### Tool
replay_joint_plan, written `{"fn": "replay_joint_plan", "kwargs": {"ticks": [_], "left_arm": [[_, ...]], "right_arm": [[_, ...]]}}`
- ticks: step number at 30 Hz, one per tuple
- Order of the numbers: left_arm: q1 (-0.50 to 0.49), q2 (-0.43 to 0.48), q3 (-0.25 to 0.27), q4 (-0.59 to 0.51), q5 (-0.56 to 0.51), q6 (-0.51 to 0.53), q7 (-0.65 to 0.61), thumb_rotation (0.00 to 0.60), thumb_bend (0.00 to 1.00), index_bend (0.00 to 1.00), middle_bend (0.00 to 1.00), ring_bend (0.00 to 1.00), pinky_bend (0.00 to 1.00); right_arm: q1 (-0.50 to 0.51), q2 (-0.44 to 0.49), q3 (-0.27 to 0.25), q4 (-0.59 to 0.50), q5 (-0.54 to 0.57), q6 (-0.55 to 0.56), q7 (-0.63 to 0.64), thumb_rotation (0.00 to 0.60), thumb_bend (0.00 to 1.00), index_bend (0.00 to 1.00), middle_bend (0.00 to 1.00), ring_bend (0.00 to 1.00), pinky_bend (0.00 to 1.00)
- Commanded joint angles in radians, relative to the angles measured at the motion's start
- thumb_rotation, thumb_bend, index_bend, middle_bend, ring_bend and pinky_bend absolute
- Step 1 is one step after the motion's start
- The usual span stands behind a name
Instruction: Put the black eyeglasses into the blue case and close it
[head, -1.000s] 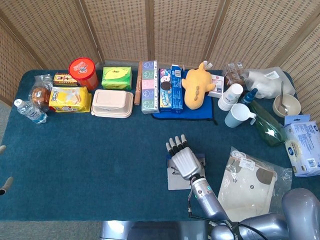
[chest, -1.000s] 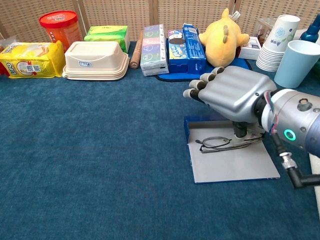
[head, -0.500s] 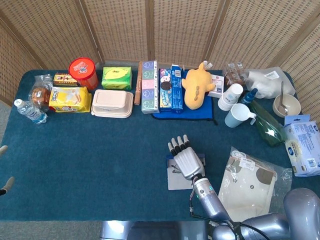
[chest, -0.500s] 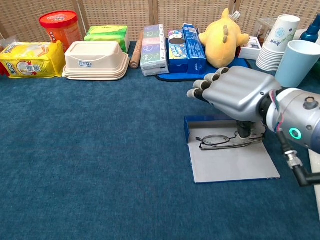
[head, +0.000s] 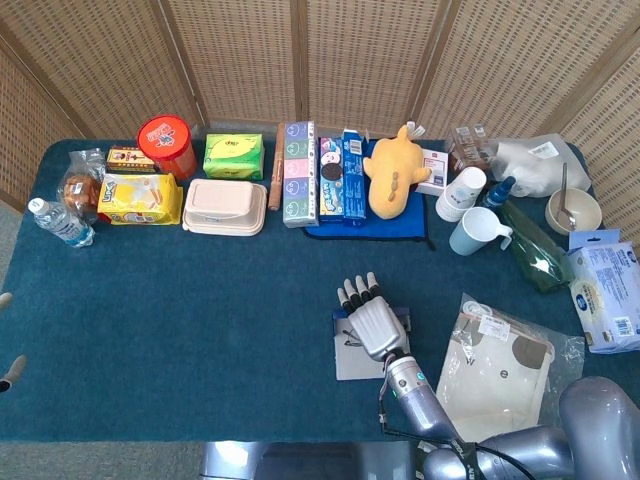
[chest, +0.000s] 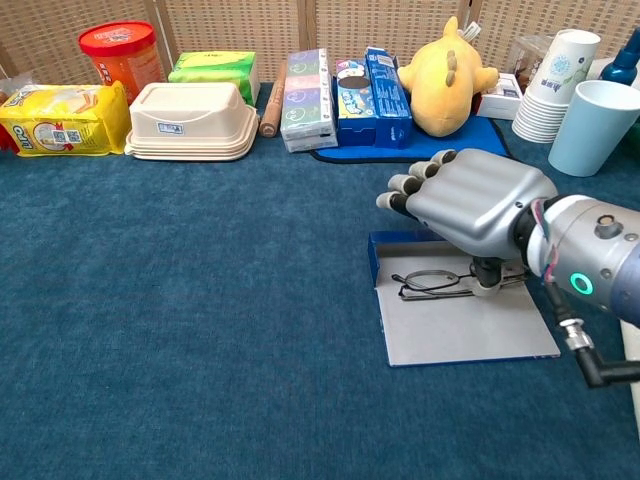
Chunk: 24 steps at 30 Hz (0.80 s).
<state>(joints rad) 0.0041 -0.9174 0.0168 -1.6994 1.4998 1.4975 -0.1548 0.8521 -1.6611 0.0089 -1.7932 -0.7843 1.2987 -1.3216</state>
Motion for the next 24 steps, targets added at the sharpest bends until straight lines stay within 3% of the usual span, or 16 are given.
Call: {"fn": "replay_joint_plan", "kwargs": {"ticks": [1,11,24], "left_arm": [[0.006,0.002,0.001,0.002,-0.003,0.005,-0.003,0.600,0.32,0.00,0.00,0.00,0.00],[0.014,0.004,0.002,0.006,-0.007,0.010,-0.011,0.600,0.32,0.00,0.00,0.00,0.00],[0.006,-0.004,-0.002,0.004,0.001,0.001,-0.011,0.600,0.32,0.00,0.00,0.00,0.00]], "right_arm": [[0.013,-0.010,0.017,0.063,-0.002,-0.036,0.030,0.600,0.00,0.00,0.00,0.00,0.11],[0.032,0.004,0.037,0.096,0.009,-0.062,0.042,0.600,0.00,0.00,0.00,0.00,0.11],[0.055,0.094,0.055,-0.082,0.118,-0.095,0.030,0.600,0.00,0.00,0.00,0.00,0.11]]}}
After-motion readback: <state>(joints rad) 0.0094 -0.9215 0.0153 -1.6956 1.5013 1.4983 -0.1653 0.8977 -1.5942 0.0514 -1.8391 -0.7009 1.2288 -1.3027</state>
